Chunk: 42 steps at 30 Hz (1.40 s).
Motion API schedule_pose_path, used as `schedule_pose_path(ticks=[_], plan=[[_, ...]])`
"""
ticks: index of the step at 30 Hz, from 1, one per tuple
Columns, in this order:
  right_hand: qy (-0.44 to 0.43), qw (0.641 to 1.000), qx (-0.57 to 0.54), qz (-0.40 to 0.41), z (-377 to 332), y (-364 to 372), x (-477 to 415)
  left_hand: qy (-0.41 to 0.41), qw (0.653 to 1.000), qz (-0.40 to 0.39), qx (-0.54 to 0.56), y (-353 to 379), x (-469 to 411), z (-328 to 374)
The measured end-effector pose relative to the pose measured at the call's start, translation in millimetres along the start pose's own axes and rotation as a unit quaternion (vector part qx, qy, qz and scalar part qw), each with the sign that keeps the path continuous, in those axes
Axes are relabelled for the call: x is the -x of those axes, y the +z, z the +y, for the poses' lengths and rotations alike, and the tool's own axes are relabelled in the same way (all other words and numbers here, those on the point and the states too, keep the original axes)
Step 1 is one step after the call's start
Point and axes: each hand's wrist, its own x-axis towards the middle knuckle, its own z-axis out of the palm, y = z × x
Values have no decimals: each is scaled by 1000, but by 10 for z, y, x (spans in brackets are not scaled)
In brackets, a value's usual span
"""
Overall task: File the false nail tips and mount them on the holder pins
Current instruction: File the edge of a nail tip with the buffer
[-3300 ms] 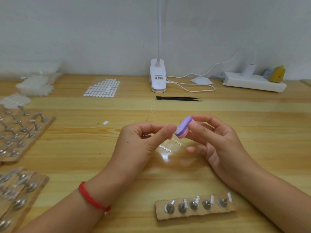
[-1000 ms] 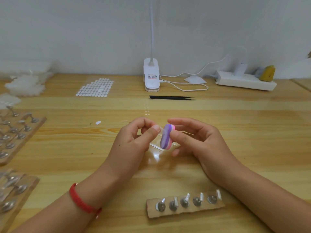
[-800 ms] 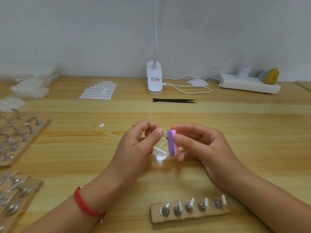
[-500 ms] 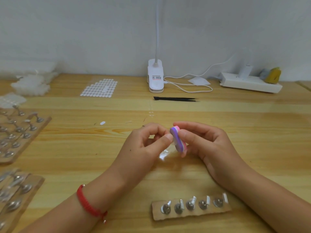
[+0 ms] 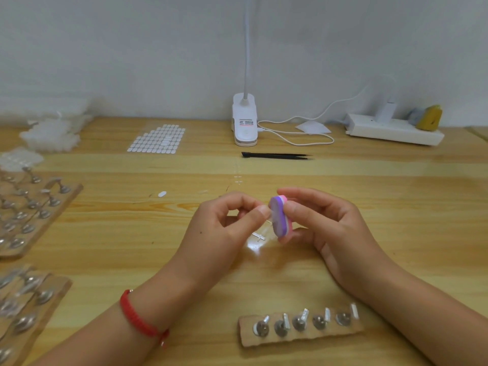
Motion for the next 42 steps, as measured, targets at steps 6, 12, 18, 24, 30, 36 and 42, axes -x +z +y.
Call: schedule_pose_path(ticks=[6, 12, 18, 24, 30, 36, 42], plan=[[-8, 1000, -1, -14, 24, 25, 0, -10, 999, 45, 21, -27, -14, -14], [-29, 995, -54, 78, -6, -31, 0, -24, 1000, -7, 10, 23, 5, -5], [-21, 999, -2, 26, 9, 38, 8, -22, 997, 51, 52, 3, -32, 8], [-6, 1000, -27, -8, 10, 82, 25, -23, 998, 44, 46, -5, -27, 6], [25, 998, -56, 16, -12, 85, 20, -38, 997, 43, 42, -18, -21, 21], [29, 991, -110, 64, -51, -3, -19, -53, 996, 39, 54, -16, -29, 1], [39, 992, -110, 49, -24, 55, -16, -52, 997, 25, 42, -26, -22, 22]])
